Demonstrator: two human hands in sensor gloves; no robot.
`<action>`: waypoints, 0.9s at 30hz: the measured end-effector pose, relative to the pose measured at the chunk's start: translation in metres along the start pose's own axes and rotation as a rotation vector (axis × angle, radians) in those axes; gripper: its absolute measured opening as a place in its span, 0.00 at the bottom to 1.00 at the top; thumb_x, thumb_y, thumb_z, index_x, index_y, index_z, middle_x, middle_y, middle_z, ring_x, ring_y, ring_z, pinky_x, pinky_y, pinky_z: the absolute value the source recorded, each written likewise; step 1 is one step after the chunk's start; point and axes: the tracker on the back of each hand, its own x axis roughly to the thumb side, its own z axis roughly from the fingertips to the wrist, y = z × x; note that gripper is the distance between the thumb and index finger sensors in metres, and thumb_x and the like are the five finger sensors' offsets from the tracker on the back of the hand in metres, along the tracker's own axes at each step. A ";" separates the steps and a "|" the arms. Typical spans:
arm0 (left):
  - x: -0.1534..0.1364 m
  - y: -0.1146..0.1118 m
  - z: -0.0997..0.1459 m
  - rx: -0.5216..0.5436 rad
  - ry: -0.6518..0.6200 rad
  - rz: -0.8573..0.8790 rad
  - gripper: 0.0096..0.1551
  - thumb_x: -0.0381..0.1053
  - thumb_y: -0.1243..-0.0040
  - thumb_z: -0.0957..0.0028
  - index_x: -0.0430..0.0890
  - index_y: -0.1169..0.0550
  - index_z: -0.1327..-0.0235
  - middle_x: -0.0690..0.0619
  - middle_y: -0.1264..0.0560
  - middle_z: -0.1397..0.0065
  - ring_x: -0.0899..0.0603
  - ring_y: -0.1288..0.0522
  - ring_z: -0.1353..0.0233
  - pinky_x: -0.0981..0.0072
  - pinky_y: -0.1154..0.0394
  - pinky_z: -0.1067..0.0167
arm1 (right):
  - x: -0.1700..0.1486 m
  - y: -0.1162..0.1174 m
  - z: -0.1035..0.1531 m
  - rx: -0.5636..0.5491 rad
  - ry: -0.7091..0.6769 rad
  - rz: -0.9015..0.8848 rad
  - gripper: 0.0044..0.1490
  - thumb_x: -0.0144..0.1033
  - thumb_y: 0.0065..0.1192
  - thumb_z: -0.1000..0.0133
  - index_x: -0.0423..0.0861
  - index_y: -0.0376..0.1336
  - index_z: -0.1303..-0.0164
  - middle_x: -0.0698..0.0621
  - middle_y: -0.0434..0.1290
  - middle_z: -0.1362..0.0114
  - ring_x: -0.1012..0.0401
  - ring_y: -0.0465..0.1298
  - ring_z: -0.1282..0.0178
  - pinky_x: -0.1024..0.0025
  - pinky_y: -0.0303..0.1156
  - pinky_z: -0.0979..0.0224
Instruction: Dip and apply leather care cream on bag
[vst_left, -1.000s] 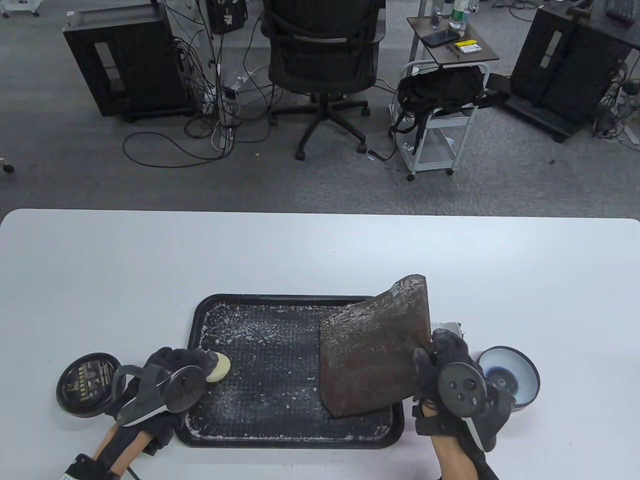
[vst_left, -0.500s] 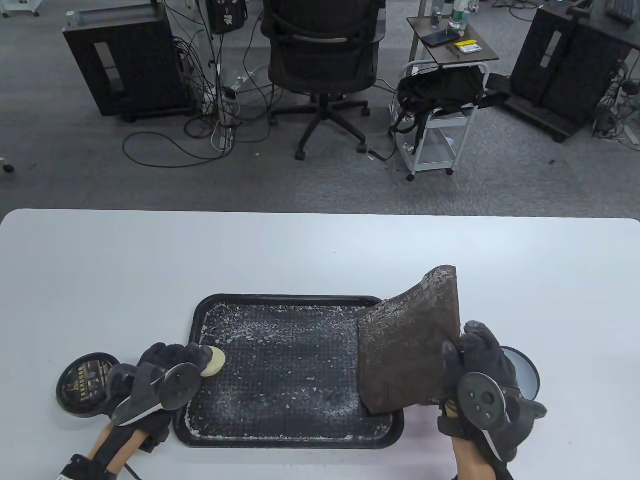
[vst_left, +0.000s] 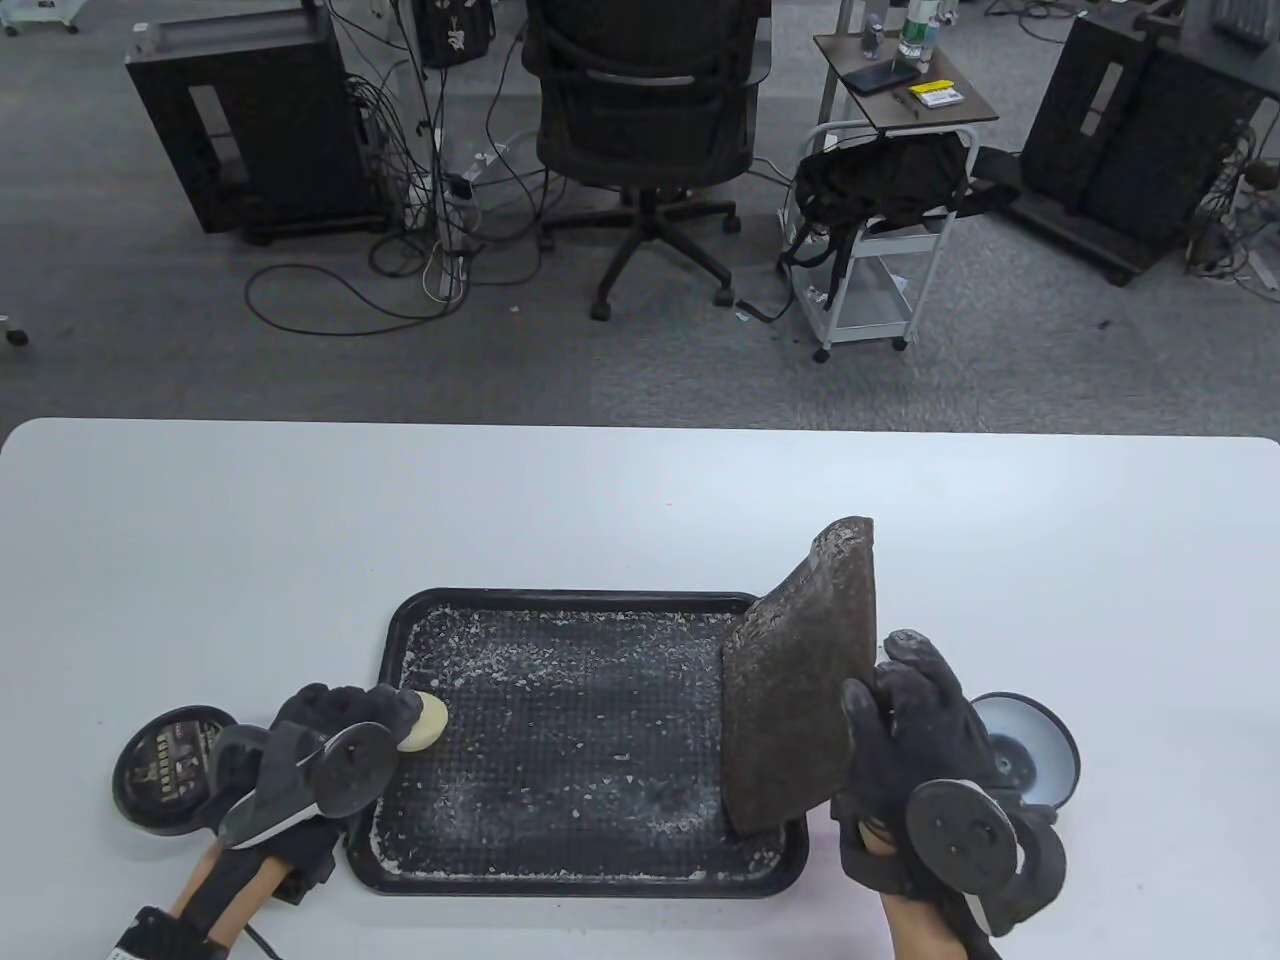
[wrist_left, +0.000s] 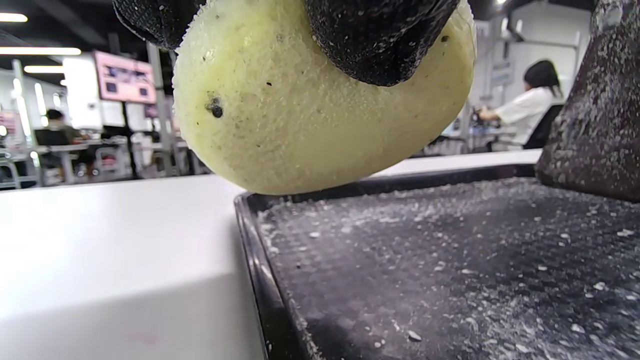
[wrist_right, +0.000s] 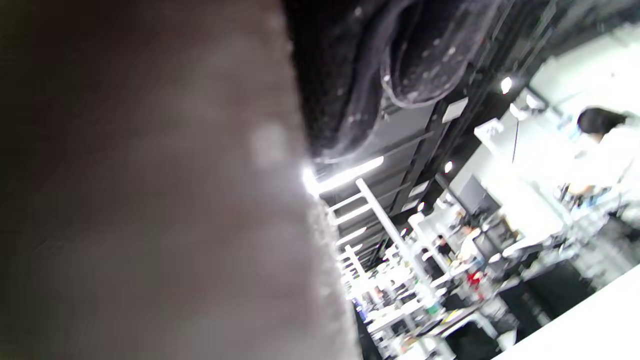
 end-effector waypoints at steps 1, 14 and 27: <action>0.000 0.000 0.000 0.005 -0.002 -0.008 0.30 0.48 0.35 0.60 0.60 0.24 0.41 0.57 0.21 0.33 0.44 0.22 0.32 0.45 0.30 0.30 | 0.001 0.002 0.001 0.011 0.008 -0.046 0.26 0.44 0.70 0.54 0.40 0.73 0.53 0.48 0.73 0.30 0.59 0.84 0.52 0.53 0.75 0.32; -0.011 0.005 -0.001 0.021 0.022 0.025 0.29 0.48 0.35 0.60 0.60 0.24 0.41 0.57 0.21 0.33 0.44 0.22 0.33 0.45 0.30 0.30 | 0.078 0.052 0.012 0.116 -0.122 -0.192 0.28 0.43 0.67 0.51 0.40 0.72 0.45 0.46 0.71 0.26 0.56 0.82 0.47 0.51 0.74 0.32; -0.036 0.002 -0.004 -0.003 0.077 0.043 0.29 0.48 0.35 0.60 0.59 0.23 0.41 0.56 0.21 0.34 0.43 0.22 0.33 0.45 0.30 0.31 | 0.195 0.177 0.067 0.483 -0.465 0.231 0.28 0.42 0.69 0.53 0.42 0.74 0.46 0.46 0.74 0.29 0.59 0.85 0.51 0.57 0.79 0.37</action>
